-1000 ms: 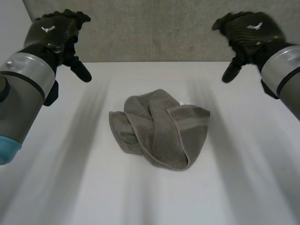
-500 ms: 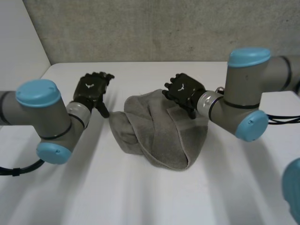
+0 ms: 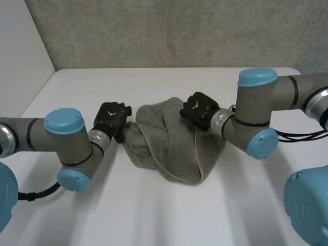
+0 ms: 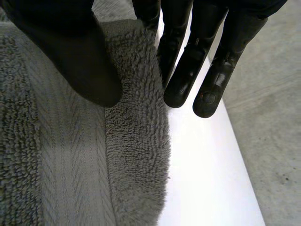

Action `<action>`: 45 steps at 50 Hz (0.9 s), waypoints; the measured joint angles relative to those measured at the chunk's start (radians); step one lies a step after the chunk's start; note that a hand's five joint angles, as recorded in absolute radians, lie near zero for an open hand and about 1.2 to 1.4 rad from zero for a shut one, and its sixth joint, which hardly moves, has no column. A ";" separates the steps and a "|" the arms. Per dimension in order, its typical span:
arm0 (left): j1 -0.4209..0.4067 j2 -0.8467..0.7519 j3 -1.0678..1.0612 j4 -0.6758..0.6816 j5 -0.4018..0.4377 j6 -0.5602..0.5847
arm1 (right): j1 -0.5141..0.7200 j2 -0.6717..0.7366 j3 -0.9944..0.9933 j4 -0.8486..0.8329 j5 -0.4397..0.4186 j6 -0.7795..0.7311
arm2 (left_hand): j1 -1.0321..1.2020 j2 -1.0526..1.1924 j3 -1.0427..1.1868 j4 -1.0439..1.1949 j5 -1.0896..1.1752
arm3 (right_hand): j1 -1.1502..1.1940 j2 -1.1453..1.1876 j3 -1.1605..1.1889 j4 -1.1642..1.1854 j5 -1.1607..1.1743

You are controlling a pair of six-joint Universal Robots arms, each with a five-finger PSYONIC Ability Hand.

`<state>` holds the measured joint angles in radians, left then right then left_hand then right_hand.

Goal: Fold the laundry

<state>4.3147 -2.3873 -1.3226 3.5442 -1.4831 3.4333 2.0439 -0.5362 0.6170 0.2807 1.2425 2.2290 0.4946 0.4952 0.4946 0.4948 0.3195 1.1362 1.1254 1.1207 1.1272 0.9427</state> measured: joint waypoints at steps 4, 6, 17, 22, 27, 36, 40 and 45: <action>-0.007 -0.001 0.009 0.001 0.001 -0.001 | -0.008 -0.051 0.033 0.003 -0.001 0.053 | 0.005 0.005 0.005 0.004 0.005 | 0.059 0.051 0.053 0.052 0.062; -0.010 -0.002 0.013 0.001 0.001 -0.002 | -0.012 -0.076 0.055 0.003 -0.001 0.074 | 0.006 0.005 0.005 0.004 0.005 | 0.066 0.054 0.059 0.057 0.068; -0.025 -0.024 0.030 0.006 0.050 -0.001 | -0.094 -0.270 0.299 -0.009 -0.015 0.120 | 0.005 0.004 0.005 0.004 0.005 | 0.187 0.186 0.215 0.210 0.212; -0.032 -0.031 0.031 0.022 0.078 0.000 | -0.155 -0.364 0.434 -0.033 -0.023 0.120 | 0.010 0.010 0.011 0.010 0.012 | 0.187 0.186 0.215 0.210 0.212; -0.035 -0.035 0.034 0.038 0.088 0.000 | -0.228 -0.456 0.578 -0.088 -0.032 0.119 | 0.093 0.092 0.093 0.092 0.091 | 0.187 0.186 0.215 0.210 0.212; -0.035 -0.037 0.044 0.045 0.088 0.001 | -0.332 -0.560 0.744 -0.145 -0.073 0.118 | 0.399 0.401 0.401 0.402 0.397 | 0.188 0.186 0.215 0.210 0.212; -0.035 -0.039 0.048 0.047 0.088 0.002 | -0.365 -0.580 0.777 -0.147 -0.089 0.118 | 0.595 0.611 0.610 0.605 0.597 | 0.188 0.186 0.215 0.210 0.212; -0.035 -0.047 0.061 0.048 0.095 0.008 | -0.379 -0.583 0.773 -0.149 -0.098 0.118 | 0.650 0.697 0.696 0.697 0.669 | 0.188 0.186 0.215 0.210 0.212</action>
<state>4.2798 -2.4340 -1.2614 3.5927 -1.3878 3.4414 1.6652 -1.1195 1.3903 0.1318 1.1443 2.3473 1.1448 1.1922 1.1911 1.1917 0.9883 1.3241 1.3111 1.3356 1.3370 1.1549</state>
